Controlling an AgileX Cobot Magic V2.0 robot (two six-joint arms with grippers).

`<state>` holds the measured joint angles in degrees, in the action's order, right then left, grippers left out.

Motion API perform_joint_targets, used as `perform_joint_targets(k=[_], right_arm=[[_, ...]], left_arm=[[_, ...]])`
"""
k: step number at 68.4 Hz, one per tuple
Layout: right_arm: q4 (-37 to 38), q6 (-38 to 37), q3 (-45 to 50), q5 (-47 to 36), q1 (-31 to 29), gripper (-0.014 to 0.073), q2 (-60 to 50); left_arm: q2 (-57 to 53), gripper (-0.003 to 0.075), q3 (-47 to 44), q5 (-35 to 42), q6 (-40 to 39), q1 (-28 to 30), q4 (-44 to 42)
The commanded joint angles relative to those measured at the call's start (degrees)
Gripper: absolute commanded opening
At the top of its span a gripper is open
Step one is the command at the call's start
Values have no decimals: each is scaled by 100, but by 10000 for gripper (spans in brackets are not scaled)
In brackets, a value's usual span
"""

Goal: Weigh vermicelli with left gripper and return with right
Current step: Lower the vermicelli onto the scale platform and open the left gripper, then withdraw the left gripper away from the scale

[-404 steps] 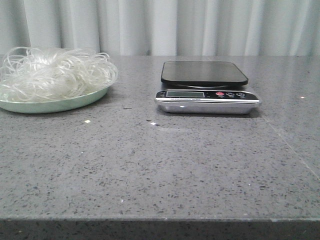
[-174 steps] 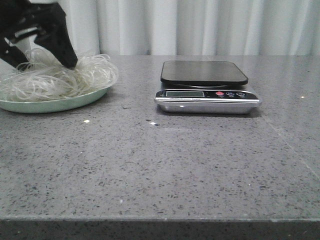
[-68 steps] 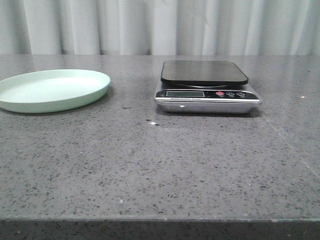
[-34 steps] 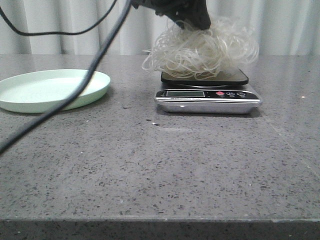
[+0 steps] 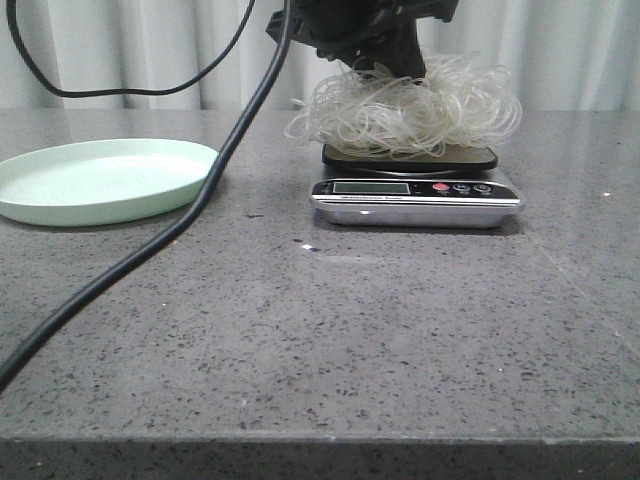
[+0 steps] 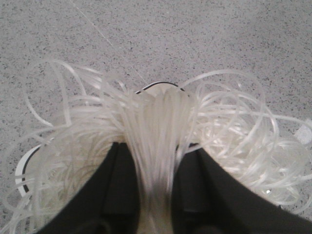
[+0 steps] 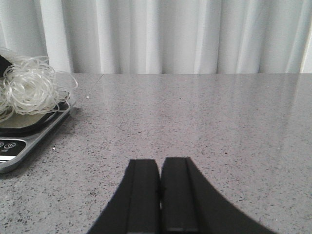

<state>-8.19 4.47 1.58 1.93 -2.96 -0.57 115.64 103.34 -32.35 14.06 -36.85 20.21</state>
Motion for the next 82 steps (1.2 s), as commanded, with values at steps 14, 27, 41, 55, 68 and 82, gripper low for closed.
perform_joint_targets(k=[14, 27, 41, 55, 68, 82], right_arm=[[45, 10, -46, -426, -16, 151, -92], [45, 10, -46, -426, -16, 151, -92], [45, 10, -46, -426, -16, 151, -92], [45, 10, -46, -426, -16, 151, -92], [45, 10, -46, -426, -16, 151, -92], [45, 10, -46, -426, -16, 151, -92]], left_arm=[[-608, 581, 195, 92, -72, 10, 124], [-1183, 578, 195, -91, -72, 249, -86], [-1962, 501, 195, -803, -72, 780, -405], [-2951, 407, -266, -1393, -388, 1434, -1197], [-4366, 347, -1577, -768, -575, 1954, -1790], [-6195, 225, -3651, 5, -575, 2615, -1846]])
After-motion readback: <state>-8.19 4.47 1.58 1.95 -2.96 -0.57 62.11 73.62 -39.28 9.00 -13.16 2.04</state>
